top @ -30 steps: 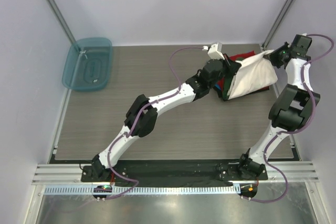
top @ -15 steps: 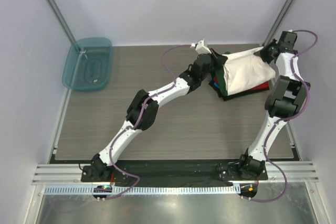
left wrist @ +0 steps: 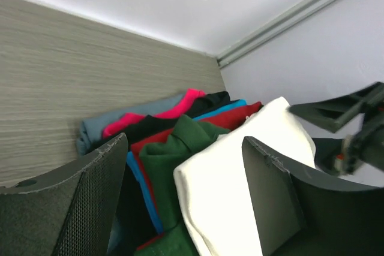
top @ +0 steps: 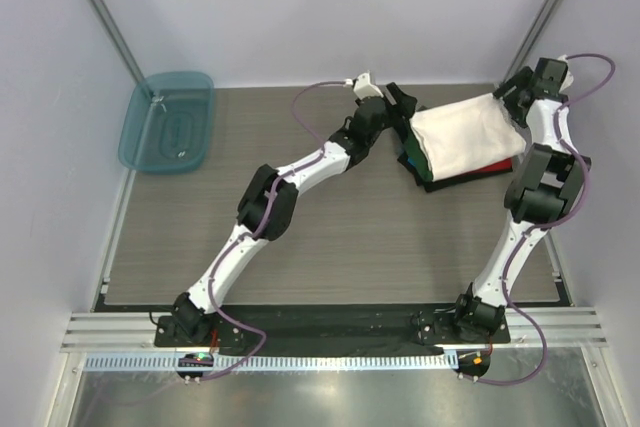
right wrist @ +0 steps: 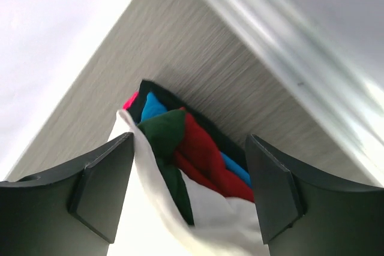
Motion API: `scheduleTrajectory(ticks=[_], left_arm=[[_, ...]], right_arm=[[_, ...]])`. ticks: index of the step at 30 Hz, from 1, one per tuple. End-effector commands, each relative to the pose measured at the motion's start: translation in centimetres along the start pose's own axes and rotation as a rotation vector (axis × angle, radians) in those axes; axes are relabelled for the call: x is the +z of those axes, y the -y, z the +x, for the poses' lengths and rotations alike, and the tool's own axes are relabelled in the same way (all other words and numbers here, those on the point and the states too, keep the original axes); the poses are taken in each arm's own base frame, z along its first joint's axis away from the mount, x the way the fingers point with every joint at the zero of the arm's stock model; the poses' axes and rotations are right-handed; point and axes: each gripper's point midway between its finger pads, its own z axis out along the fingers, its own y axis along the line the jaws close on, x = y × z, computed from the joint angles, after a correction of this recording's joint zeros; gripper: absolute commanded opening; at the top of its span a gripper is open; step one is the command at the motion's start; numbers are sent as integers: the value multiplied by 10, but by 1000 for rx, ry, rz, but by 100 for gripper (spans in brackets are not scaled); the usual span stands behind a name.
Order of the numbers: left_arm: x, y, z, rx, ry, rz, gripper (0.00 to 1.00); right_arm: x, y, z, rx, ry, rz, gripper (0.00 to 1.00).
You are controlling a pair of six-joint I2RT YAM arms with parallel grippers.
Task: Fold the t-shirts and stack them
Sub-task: Neatly place the folded tshirt to the corner
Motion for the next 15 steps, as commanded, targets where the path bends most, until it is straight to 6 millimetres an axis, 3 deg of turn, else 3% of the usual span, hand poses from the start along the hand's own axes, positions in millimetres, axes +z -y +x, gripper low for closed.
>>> scheduleTrajectory(ticks=[1,5,6,9,13,14,15], left_arm=[[-21,57,-79,48,134,68,78],[-41,78,-96,89,138,93,76],[-50,87,-103,89,137,107,75],[-60,108,-95,87,115,158,73],[-57,131,-57,51,22,244,69],[-47,116,-35,48,-21,224,66],[-44,124,-34,32,-24,246,63]], right_arm=[[-75,-14,-84,-39,267,42,80],[-111,-31,-103,-67,303,6,77],[-115,-34,-100,-70,286,-9,73],[-121,-46,-83,-68,214,-97,53],[-109,-58,-48,-22,72,-215,24],[-108,-62,-41,-9,33,-262,20],[-105,-67,-39,-4,18,-306,17]])
